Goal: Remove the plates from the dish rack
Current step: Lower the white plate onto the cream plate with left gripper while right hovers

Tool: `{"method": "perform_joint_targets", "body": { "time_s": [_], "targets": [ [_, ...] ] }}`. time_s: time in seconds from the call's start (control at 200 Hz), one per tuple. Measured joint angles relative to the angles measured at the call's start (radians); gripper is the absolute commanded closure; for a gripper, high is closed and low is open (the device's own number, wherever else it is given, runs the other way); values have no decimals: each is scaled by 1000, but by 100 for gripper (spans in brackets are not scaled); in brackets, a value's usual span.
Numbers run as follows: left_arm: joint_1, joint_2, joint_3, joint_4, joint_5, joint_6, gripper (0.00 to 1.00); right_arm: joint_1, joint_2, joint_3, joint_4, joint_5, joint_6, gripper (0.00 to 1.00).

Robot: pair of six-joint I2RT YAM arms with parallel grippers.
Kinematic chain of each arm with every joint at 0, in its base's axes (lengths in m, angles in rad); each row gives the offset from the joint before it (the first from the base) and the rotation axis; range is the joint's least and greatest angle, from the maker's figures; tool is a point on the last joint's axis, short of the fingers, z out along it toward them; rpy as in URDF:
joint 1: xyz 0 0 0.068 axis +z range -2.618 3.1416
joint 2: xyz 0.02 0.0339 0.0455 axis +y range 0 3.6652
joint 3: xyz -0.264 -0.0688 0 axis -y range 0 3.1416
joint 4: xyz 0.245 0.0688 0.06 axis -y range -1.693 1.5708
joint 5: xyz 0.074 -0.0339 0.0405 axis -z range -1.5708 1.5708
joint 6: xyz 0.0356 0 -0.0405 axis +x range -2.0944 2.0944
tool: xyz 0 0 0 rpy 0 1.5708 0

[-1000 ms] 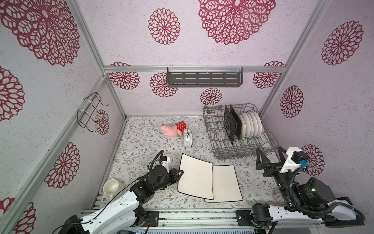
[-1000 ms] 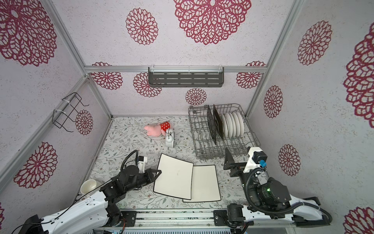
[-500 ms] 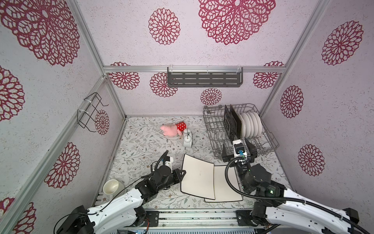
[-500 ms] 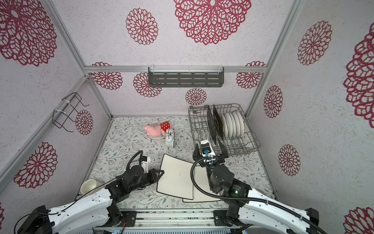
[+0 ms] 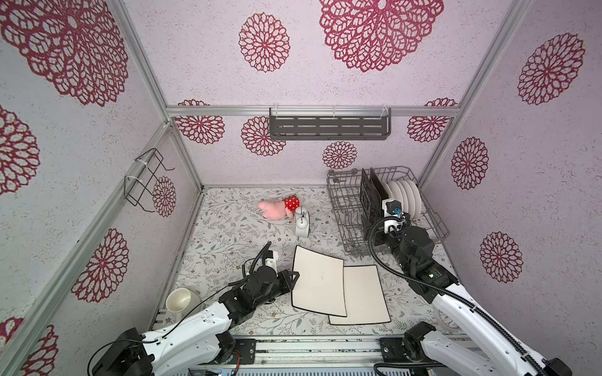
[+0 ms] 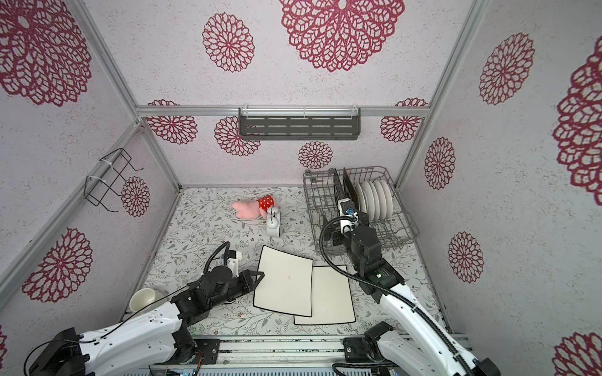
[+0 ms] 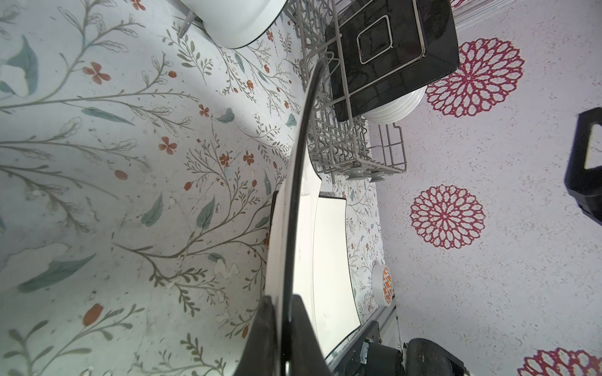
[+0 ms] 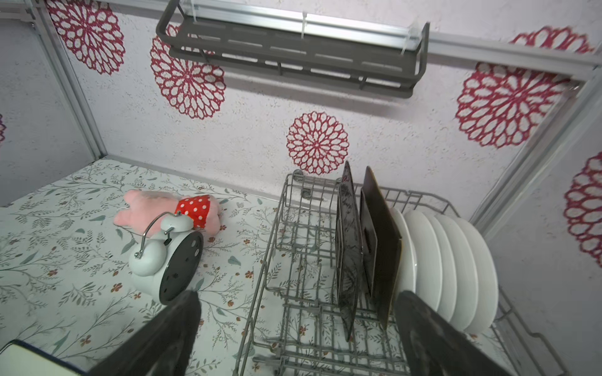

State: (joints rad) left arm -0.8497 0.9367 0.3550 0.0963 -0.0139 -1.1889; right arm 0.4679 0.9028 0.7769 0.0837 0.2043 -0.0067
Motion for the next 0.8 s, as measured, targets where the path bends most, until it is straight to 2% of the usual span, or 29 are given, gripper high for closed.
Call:
{"method": "perform_joint_targets", "body": {
  "time_s": [0.12, 0.265, 0.56, 0.8],
  "targets": [
    [-12, 15, 0, 10, -6, -13, 100, -111, 43, 34, -36, -141, 61, 7],
    [-27, 40, 0, 23, -26, -33, 100, -186, 82, 74, -52, -245, 107, 8],
    [-80, 135, 21, 67, -76, -80, 100, -268, 144, 98, -58, -391, 201, 12],
    [-118, 219, 40, 137, -104, -121, 100, -282, 185, 98, -58, -445, 221, 13]
  ]
}}
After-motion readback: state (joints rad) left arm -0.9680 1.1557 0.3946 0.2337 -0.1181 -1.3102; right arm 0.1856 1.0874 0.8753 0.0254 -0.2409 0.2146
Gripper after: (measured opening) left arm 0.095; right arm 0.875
